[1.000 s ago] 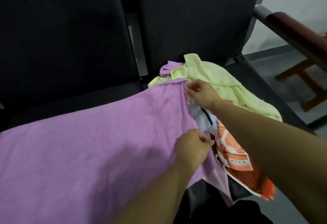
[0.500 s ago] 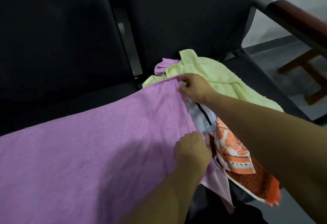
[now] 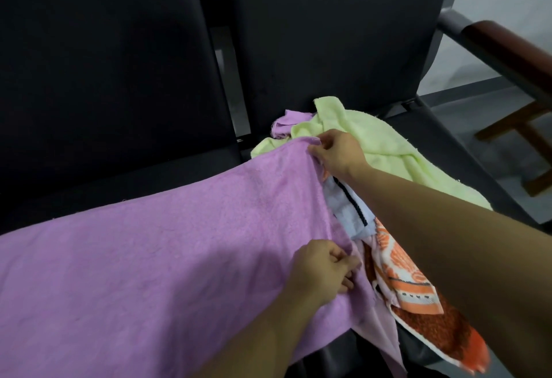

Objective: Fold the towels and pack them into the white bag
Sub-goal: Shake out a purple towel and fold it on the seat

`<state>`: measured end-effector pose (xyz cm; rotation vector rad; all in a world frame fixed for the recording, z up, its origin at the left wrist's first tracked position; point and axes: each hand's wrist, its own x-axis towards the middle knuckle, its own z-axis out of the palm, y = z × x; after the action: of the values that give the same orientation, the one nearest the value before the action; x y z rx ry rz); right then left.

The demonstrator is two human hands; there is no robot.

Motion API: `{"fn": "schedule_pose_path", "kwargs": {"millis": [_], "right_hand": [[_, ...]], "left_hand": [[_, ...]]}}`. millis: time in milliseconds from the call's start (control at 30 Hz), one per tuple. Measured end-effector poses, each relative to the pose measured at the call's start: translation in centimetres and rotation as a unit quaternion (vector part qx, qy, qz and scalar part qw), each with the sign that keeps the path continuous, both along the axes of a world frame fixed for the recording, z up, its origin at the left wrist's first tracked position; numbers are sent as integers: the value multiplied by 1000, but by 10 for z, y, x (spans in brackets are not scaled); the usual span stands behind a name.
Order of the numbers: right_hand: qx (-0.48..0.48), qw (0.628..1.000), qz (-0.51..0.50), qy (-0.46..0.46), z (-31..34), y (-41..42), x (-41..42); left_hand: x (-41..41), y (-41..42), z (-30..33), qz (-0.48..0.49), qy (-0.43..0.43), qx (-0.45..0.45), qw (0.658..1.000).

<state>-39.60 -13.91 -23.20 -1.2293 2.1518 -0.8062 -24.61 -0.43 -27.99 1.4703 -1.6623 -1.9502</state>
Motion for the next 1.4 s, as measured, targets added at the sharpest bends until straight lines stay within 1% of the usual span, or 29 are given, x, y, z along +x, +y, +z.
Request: {"fn": "schedule_pose_path", "kwargs": {"millis": [67,133,200,267,300,333,400,433,533,567,700,833,933,1067,1167,1267,1333,1400], "right_hand": [[12,1000,-15,14,2,1,2],[17,1000,-15,18,4,1,6],[6,1000,-17,5,6,2,8],[-16,999,-19,-24,13,4,10],[-32,998,-20,-53,19,6,12],[-47,993,-22,-102,24,7,14],[-51,976,-28,-210,36,11,18],[-37,973,-21,-226,39,12,19],[2,988,21,-150,46,14,25],[-4,990,18,-139,49,15,30],[-60,984,-6,-168,67,15,55],[-75,994,31,-76,89,9,85],[-80,995,44,-50,104,0,118],[-61,995,56,-61,116,-14,179],[-26,993,113,-7,121,-19,235],[0,988,146,46,119,-21,295],[13,985,165,47,113,-22,336],[24,984,176,28,105,-24,374]], "left_hand": [[1,2,-3,14,15,-2,1000],[2,3,-5,7,22,-9,1000],[5,5,-3,12,26,2,1000],[11,6,-1,42,59,38,997],[14,8,1,61,79,65,993],[17,9,4,80,101,92,987],[24,12,5,102,106,94,985],[27,13,6,111,100,87,985],[38,14,10,146,96,85,981],[43,15,15,154,98,82,980],[69,15,23,153,76,39,985],[108,16,37,149,89,13,985],[147,20,56,157,90,-21,983],[206,30,76,176,62,-74,980],[258,40,85,217,38,-105,970],[312,49,88,273,8,-137,952],[348,54,89,301,-36,-151,941],[379,58,88,321,-87,-152,931]]}}
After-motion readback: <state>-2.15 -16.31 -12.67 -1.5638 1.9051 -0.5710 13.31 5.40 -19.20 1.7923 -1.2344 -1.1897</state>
